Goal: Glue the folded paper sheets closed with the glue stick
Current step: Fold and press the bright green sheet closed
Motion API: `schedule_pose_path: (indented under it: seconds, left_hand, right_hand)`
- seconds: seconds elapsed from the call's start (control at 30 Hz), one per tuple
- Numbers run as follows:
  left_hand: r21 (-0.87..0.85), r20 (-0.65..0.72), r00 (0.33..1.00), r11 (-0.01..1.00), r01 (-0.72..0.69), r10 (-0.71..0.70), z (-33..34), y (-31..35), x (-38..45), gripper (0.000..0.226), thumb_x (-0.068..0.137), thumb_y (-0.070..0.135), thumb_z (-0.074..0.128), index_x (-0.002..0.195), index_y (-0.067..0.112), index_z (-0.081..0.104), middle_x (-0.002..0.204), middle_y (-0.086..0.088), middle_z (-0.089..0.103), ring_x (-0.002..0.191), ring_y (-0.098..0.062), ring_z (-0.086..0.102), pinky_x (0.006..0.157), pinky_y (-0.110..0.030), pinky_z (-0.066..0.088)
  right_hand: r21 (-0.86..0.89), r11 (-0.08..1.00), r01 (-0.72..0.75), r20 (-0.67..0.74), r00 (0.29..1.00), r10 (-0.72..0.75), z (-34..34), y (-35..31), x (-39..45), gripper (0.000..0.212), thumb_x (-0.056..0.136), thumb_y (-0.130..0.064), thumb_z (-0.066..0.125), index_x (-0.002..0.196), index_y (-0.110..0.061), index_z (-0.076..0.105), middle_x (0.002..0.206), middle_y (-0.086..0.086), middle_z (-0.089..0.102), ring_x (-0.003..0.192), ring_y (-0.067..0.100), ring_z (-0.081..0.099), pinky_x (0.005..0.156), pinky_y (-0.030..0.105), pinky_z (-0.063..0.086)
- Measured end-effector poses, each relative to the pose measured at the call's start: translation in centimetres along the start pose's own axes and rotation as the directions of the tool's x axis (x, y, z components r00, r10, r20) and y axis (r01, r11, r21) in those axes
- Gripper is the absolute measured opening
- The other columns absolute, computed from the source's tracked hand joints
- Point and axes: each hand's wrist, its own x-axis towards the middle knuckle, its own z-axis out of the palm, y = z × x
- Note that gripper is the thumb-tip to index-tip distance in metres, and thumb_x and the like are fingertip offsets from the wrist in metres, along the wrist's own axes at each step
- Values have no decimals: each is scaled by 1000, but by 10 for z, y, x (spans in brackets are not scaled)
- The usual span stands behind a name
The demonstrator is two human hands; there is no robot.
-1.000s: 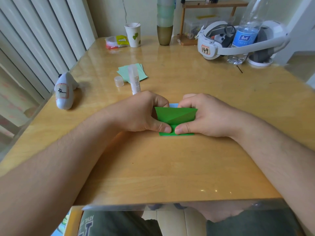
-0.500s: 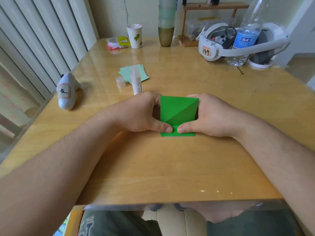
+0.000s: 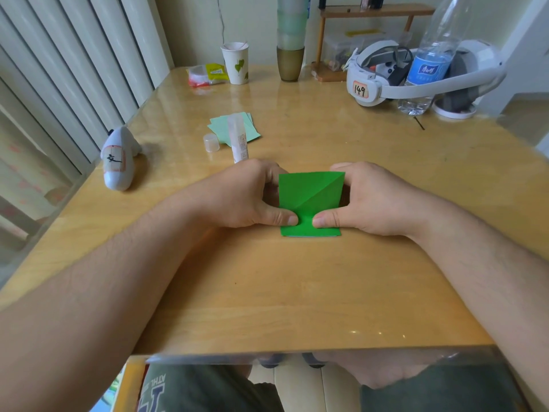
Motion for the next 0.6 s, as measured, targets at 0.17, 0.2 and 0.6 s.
schedule_pose_path:
  seconds: [0.17, 0.2, 0.6]
  left_hand:
    - [32, -6, 1000, 999, 7, -6, 0, -4, 1, 31, 80, 33, 90, 80, 14, 66, 86, -13, 64, 73, -25, 58, 63, -40, 46]
    - [29, -5, 1000, 1000, 6, -5, 0, -4, 1, 31, 80, 32, 90, 80, 15, 65, 84, -13, 64, 72, -24, 58, 63, -40, 45]
    - [-4, -27, 999, 1000, -16, 16, 6, 6, 5, 22, 83, 27, 88, 92, 21, 70, 84, 3, 68, 75, -11, 60, 64, -24, 48]
  right_hand:
    - [-29, 999, 26, -5, 1000, -26, 0, 2, 0, 24, 73, -36, 93, 77, -32, 70, 83, -14, 62, 73, 3, 57, 70, 33, 48]
    - [-26, 999, 25, -1, 1000, -25, 0, 2, 0, 24, 73, -35, 93, 76, -31, 70, 83, -15, 63, 74, 3, 58, 71, 33, 49]
    - [-11, 999, 30, -15, 999, -30, 5, -4, 2, 29, 75, -34, 93, 76, -40, 64, 79, -31, 64, 71, -5, 59, 62, 19, 41]
